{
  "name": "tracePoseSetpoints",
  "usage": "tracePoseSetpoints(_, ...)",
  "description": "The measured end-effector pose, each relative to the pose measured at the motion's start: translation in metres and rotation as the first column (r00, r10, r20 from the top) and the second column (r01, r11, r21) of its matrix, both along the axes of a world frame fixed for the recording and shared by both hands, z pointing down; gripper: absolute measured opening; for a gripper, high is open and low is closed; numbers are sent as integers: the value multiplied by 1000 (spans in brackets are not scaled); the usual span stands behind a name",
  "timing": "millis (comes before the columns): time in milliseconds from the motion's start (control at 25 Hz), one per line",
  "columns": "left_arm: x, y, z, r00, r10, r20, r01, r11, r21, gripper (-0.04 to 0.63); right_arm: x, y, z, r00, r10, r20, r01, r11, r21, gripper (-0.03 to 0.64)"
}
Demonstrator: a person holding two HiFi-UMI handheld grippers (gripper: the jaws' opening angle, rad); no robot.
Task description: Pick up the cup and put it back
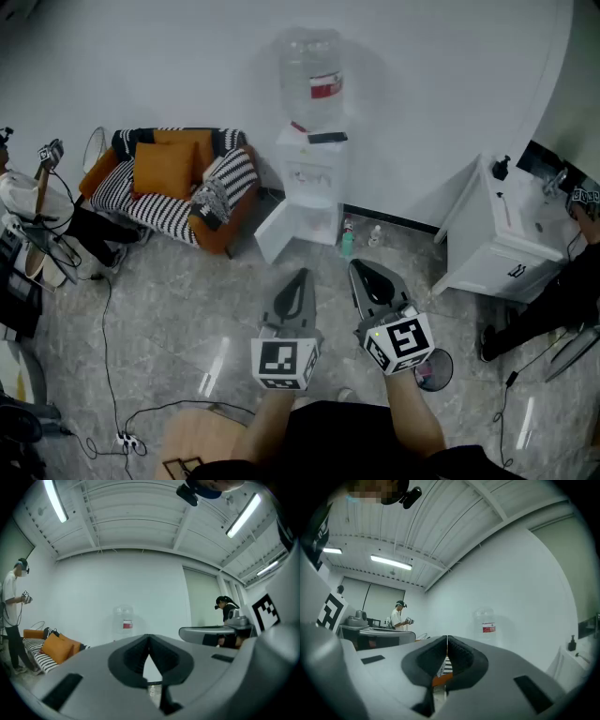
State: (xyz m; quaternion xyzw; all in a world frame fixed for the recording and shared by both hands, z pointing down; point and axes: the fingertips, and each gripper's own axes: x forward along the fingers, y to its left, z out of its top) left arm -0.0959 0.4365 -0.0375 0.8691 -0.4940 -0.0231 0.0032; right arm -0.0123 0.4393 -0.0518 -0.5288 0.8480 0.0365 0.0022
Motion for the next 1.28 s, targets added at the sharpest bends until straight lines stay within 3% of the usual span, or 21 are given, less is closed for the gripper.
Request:
tracePoseSetpoints(600, 17, 6, 7, 1000, -29, 10, 29, 999, -21, 12, 24, 6, 7, 999, -13, 46, 13, 1000, -17, 11)
tracePoseSetpoints(1080, 11, 10, 14, 986, -162, -22, 161, 986, -49, 12, 91, 7, 19, 999, 28, 46, -26, 999, -42, 11)
tracePoseSetpoints(1280, -2, 8, 5, 978, -207, -27, 207, 978, -11, 12, 123, -6, 8, 994, 73, 78, -71, 997, -21, 11)
